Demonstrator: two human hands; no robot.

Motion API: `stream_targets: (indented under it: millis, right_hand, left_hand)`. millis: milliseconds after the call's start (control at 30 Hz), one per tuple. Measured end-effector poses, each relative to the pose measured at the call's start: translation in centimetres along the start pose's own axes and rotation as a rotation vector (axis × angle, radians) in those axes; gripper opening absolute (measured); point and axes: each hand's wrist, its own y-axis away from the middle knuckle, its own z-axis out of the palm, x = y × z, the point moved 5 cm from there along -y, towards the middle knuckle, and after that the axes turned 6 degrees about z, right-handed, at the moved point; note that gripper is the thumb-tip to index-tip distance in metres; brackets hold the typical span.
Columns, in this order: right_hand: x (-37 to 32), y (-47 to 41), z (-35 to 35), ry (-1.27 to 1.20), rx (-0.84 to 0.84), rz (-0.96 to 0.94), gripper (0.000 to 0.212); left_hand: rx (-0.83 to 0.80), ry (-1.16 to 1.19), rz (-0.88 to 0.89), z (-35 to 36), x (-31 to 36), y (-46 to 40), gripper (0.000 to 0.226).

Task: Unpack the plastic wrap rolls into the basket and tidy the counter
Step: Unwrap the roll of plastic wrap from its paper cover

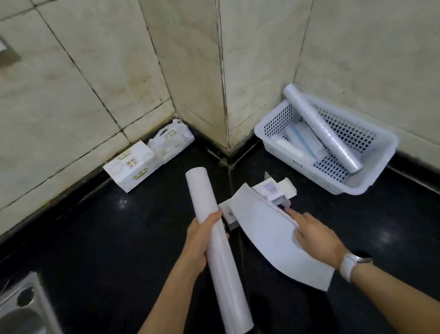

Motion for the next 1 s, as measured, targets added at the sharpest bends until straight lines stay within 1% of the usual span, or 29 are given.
stream_targets:
  millis: [67,167,233,300,367,400,467,533,600,633,667,700,767,800,833,867,900,933,967,1000]
  right_hand:
    - [0.0,0.1,1.3,0.181,-0.021,-0.01,0.054]
    - [-0.2,-0.3,1.7,0.411,-0.048,-0.026,0.041]
    - [-0.3,-0.7,1.3,0.48,-0.099,-0.066,0.032]
    - [-0.1,-0.7,1.1,0.511,-0.186,-0.093,0.028]
    - [0.6,-0.7,0.6,0.513,-0.228,-0.022,0.026]
    - [1.1,-0.7,0.2,0.496,-0.216,0.038,0.026]
    - [1.7,-0.7,-0.5,0.449,-0.186,0.118,0.028]
    - [2.1,-0.5,-1.2,0.381,-0.198,0.126,0.04]
    - [2.1,-0.2,-2.2,0.315,-0.235,0.112,0.056]
    - [2.0,-0.2,-3.1,0.272,-0.226,0.1,0.06]
    - [1.6,-0.4,-4.3,0.199,-0.184,0.081,0.057]
    - [1.1,-0.6,-5.7,0.09,-0.118,0.053,0.049]
    - [-0.2,-1.1,-8.8,-0.216,0.01,-0.004,0.031]
    - [-0.8,-1.2,-10.0,-0.365,0.02,-0.015,0.03]
    - [-1.4,-1.3,-11.0,-0.482,-0.008,-0.026,0.04]
    - [-2.0,-1.5,-11.7,-0.545,-0.043,-0.043,0.057]
    - [-2.5,-1.7,-12.2,-0.545,-0.06,-0.056,0.071]
    - [-2.8,-2.1,-12.7,-0.523,-0.048,-0.061,0.076]
    - [-2.7,-2.7,-13.2,-0.506,-0.008,-0.054,0.073]
    - [-2.5,-3.4,-14.0,-0.501,0.062,-0.051,0.066]
  left_hand:
    - [-0.028,-0.023,0.006,0.5,0.4,-0.8,0.046]
    - [-0.038,-0.023,-0.002,1.2,1.2,-1.7,0.046]
    - [-0.039,-0.012,-0.015,1.7,1.6,-2.2,0.046]
    - [-0.034,-0.013,-0.013,2.1,2.1,-2.7,0.045]
    - [-0.047,0.011,-0.001,2.6,2.7,-2.8,0.033]
    - [-0.057,0.028,0.007,2.8,3.1,-2.9,0.025]
    - [-0.08,0.049,0.013,3.5,3.7,-2.9,0.021]
    - [-0.115,0.075,0.0,4.6,4.3,-3.0,0.026]
    - [-0.154,0.113,-0.039,6.2,4.8,-3.1,0.036]
    - [-0.172,0.14,-0.054,7.1,5.2,-3.1,0.04]
    - [-0.189,0.166,-0.068,8.0,5.6,-3.2,0.042]
    - [-0.208,0.183,-0.081,8.9,6.0,-3.3,0.045]
    - [-0.268,0.193,-0.097,11.0,6.7,-3.5,0.051]
    - [-0.315,0.203,-0.099,12.2,7.2,-3.5,0.052]
    - [-0.374,0.218,-0.095,13.6,7.7,-3.5,0.052]
    - [-0.443,0.234,-0.083,15.1,8.4,-3.5,0.05]
    - [-0.518,0.247,-0.06,16.7,9.1,-3.5,0.049]
    - [-0.583,0.258,-0.033,18.3,9.9,-3.6,0.048]
    - [-0.627,0.265,-0.005,19.8,10.7,-3.9,0.048]
    - [-0.648,0.266,0.027,21.1,11.5,-4.4,0.048]
